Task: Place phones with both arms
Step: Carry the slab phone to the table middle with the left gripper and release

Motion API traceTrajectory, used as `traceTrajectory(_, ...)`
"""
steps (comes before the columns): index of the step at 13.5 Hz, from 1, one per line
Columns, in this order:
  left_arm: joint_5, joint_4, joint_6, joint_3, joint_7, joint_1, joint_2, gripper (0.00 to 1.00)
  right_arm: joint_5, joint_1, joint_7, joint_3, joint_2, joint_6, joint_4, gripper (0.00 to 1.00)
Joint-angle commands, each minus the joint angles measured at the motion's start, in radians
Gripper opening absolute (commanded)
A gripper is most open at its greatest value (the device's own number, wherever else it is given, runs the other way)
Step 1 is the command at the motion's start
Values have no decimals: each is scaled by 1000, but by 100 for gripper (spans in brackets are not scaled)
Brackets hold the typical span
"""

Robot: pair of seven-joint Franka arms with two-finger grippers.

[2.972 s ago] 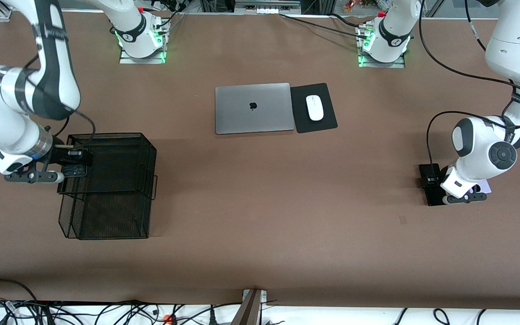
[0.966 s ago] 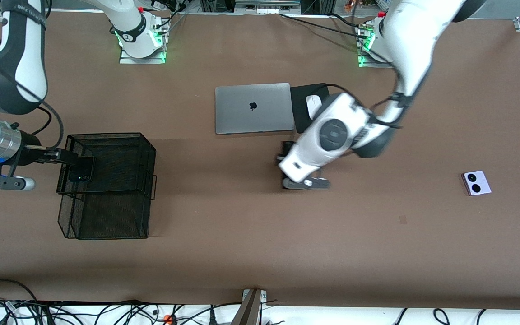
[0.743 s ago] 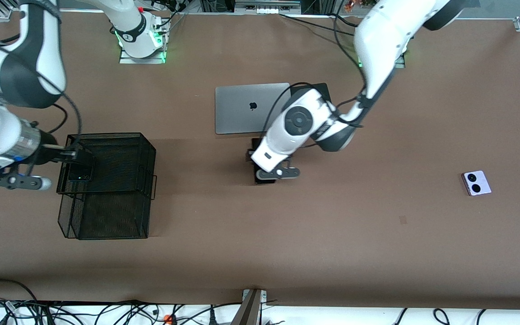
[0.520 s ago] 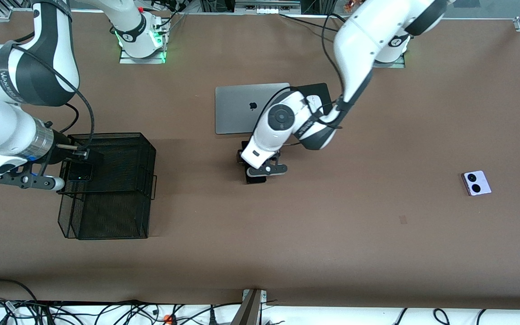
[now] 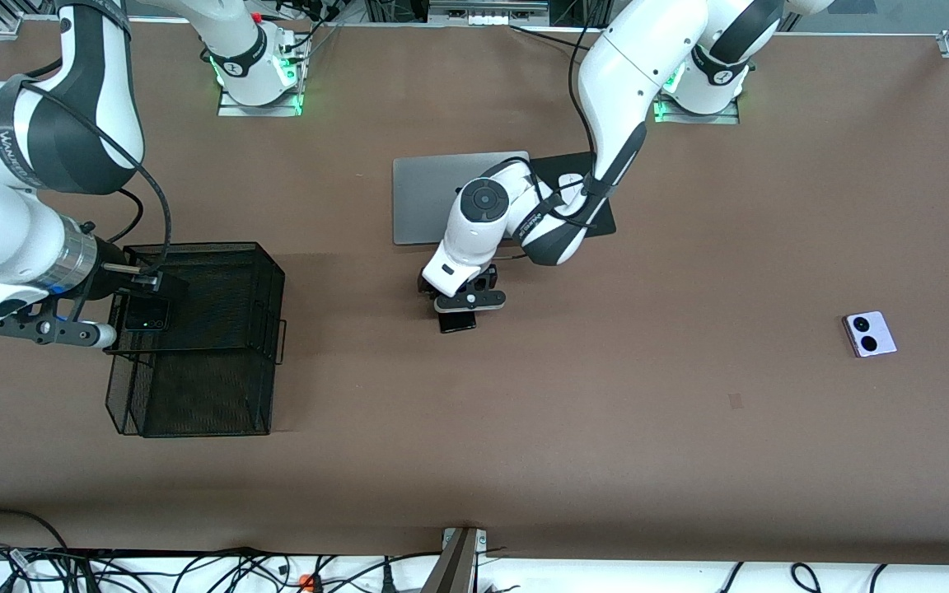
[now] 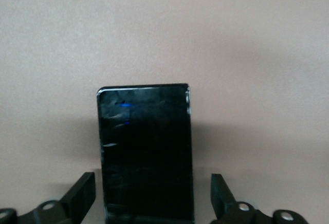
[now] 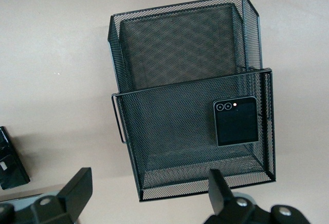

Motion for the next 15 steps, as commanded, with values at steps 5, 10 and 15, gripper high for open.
traceTrajectory(5,39,13,-316,77,13,44,-165,100,1,0,19,5,10,1,16,100)
traceTrajectory(10,143,11,-638,153,256,145,-286,100,4,110,54,9,39,125,-66,100)
traceTrajectory(15,137,11,-725,153,562,387,-337,100,48,268,211,84,171,322,-56,100)
